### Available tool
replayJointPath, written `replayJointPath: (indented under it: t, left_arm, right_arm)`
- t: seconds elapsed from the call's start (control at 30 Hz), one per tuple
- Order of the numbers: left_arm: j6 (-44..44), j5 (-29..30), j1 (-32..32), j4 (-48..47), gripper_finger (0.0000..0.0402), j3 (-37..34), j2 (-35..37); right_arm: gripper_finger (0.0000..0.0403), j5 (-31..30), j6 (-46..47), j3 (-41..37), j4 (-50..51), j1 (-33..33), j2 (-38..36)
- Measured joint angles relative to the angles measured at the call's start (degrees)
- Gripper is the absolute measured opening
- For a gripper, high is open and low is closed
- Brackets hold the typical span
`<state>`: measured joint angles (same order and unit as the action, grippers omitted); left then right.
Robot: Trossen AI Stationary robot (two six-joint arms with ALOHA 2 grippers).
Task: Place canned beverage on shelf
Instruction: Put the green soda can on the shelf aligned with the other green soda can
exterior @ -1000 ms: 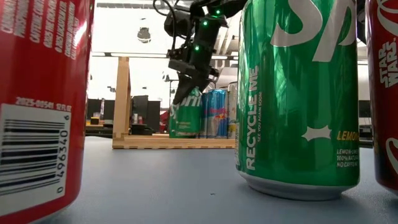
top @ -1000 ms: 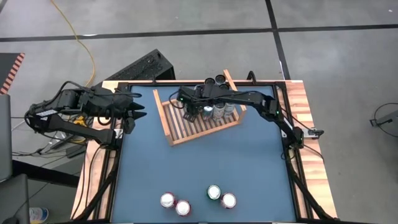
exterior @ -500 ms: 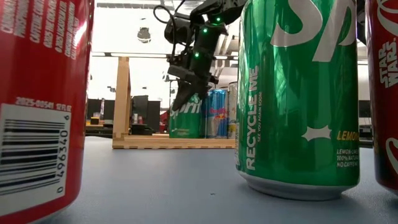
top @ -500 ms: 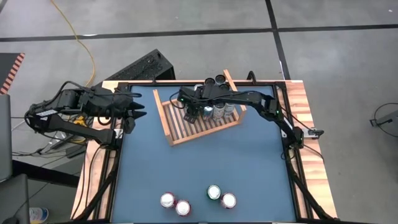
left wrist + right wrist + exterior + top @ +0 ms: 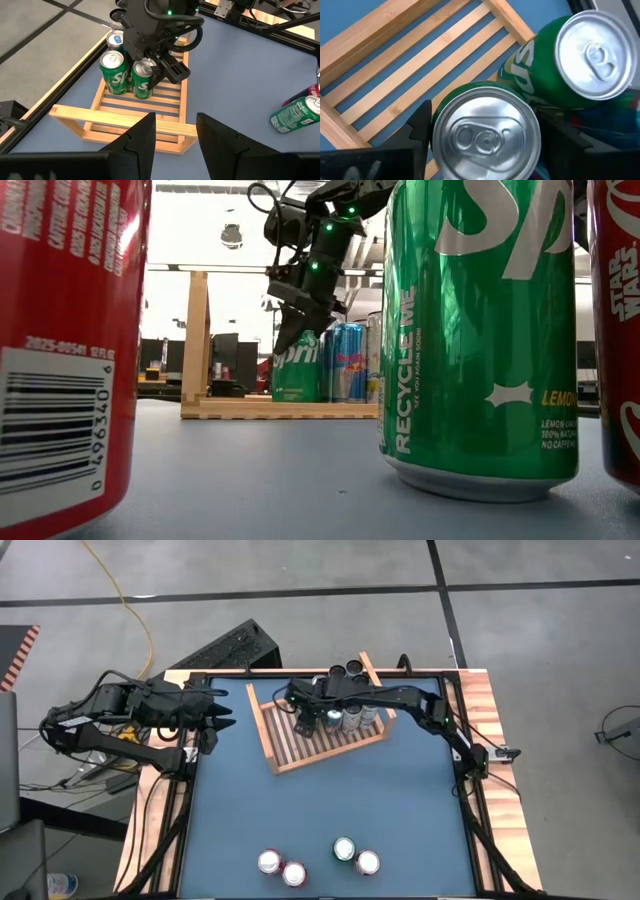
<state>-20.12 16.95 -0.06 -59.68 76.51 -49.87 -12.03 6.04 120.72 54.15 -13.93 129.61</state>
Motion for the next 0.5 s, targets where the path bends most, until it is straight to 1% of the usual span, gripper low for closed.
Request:
replayJointPath:
  t: [0.4, 0.5]
  left_arm:
    - [0.0, 0.0, 0.0, 0.0, 0.0128, 0.0, 0.0]
    - [0.0, 0.0, 0.0, 0.0, 0.0128, 0.0, 0.0]
  right_arm:
    - [0.0255, 0.2, -0.7, 0.1, 0.4, 0.0, -0.1]
    - [0.0255, 0.2, -0.7, 1.3, 1.8, 0.0, -0.1]
